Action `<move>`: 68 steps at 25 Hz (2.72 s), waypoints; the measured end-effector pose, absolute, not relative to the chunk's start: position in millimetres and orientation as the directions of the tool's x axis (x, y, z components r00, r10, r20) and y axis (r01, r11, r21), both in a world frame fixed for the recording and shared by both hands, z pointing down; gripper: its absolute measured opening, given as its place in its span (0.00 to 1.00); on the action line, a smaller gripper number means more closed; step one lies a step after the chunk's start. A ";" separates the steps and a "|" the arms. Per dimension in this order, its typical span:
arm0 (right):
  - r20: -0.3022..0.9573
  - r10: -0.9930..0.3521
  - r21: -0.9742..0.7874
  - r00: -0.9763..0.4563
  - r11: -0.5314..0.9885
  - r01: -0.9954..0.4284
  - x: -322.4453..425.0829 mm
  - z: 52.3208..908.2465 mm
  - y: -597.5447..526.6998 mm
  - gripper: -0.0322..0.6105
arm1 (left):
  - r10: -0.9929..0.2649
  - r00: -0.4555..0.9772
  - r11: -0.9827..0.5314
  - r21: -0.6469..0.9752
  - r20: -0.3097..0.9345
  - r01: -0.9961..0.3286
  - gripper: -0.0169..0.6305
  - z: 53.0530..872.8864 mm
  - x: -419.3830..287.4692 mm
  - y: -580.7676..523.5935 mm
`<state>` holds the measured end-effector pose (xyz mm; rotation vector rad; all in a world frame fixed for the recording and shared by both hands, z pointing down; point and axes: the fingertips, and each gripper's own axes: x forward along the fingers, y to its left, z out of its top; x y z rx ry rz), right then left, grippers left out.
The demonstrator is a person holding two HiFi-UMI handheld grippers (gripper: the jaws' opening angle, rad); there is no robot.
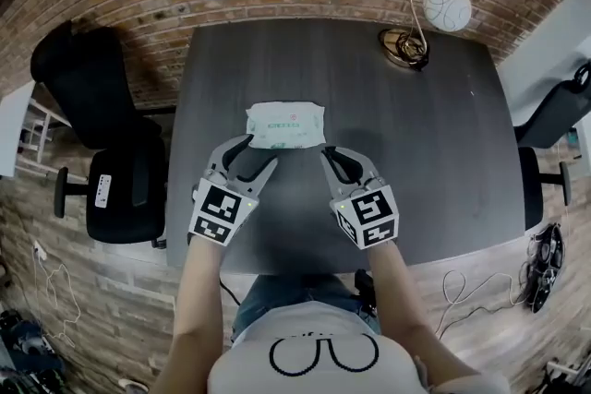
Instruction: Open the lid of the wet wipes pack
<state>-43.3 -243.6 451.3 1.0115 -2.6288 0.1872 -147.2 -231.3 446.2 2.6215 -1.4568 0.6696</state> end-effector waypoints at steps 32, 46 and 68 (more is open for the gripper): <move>0.607 -0.540 -0.092 -0.583 0.680 -0.727 -85.9 596.7 -325.6 0.08 | -0.365 0.510 -0.912 -0.190 0.779 -0.362 0.37 593.1 -127.8 -325.6; 0.611 -0.518 -0.106 -0.598 0.695 -0.711 -85.8 598.4 -327.0 0.08 | -0.224 0.533 -0.952 -0.067 0.816 -0.298 0.19 586.7 -123.6 -324.3; 0.617 -0.512 -0.108 -0.598 0.698 -0.708 -86.1 598.0 -325.4 0.08 | -0.373 0.528 -0.912 -0.195 0.763 -0.362 0.05 541.8 -134.2 -356.6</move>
